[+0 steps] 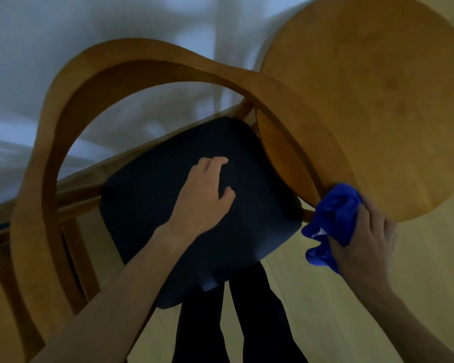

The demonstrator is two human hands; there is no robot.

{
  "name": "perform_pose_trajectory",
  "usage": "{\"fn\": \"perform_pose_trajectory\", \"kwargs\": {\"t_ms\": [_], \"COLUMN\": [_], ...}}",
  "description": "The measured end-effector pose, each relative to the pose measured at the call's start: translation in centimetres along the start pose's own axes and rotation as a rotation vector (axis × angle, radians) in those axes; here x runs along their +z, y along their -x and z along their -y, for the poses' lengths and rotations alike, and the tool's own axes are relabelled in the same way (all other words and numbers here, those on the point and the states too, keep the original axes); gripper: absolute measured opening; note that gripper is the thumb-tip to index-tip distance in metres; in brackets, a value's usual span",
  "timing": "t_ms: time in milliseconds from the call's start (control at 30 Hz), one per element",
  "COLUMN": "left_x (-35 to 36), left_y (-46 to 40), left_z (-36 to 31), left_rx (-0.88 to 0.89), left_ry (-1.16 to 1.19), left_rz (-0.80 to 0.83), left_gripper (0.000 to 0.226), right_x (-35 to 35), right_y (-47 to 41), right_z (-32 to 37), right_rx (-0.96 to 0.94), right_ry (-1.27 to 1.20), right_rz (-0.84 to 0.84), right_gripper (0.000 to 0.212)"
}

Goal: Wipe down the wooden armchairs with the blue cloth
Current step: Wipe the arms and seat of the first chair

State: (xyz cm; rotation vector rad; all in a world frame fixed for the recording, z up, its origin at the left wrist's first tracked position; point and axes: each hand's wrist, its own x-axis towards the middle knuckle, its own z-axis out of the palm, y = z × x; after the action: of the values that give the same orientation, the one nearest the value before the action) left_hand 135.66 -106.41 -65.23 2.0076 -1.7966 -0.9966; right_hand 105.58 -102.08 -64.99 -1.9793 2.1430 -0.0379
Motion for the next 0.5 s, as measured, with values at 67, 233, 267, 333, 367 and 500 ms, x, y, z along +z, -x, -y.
{"fn": "perform_pose_trajectory", "kwargs": {"t_ms": [67, 233, 267, 333, 367, 500], "left_x": [0.0, -0.5, -0.6, -0.8, -0.9, -1.5], "left_y": [0.5, 1.6, 1.8, 2.1, 2.3, 2.8], "left_z": [1.3, 3.5, 3.8, 4.4, 4.6, 5.6], "left_rx": [-0.025, -0.082, -0.086, -0.1, -0.111, -0.153], "left_ry": [-0.001, 0.037, 0.041, 0.039, 0.039, 0.021], "left_rz": [-0.018, -0.052, -0.056, -0.066, -0.073, -0.114], "left_gripper": [0.053, 0.057, 0.058, 0.06, 0.06, 0.059], "right_x": [-0.1, 0.6, 0.8, 1.4, 1.6, 2.7], "right_y": [-2.7, -11.5, -13.4, -17.0, -18.7, -23.3], "right_z": [2.0, 9.5, 11.2, 14.9, 16.7, 24.1], "right_rx": [-0.019, -0.112, -0.152, -0.244, -0.289, -0.424], "right_ry": [-0.013, -0.009, 0.005, 0.044, 0.06, 0.073], "right_rz": [-0.035, -0.135, -0.146, -0.16, -0.166, -0.151], "right_gripper": [0.067, 0.066, 0.066, 0.067, 0.067, 0.068]}}
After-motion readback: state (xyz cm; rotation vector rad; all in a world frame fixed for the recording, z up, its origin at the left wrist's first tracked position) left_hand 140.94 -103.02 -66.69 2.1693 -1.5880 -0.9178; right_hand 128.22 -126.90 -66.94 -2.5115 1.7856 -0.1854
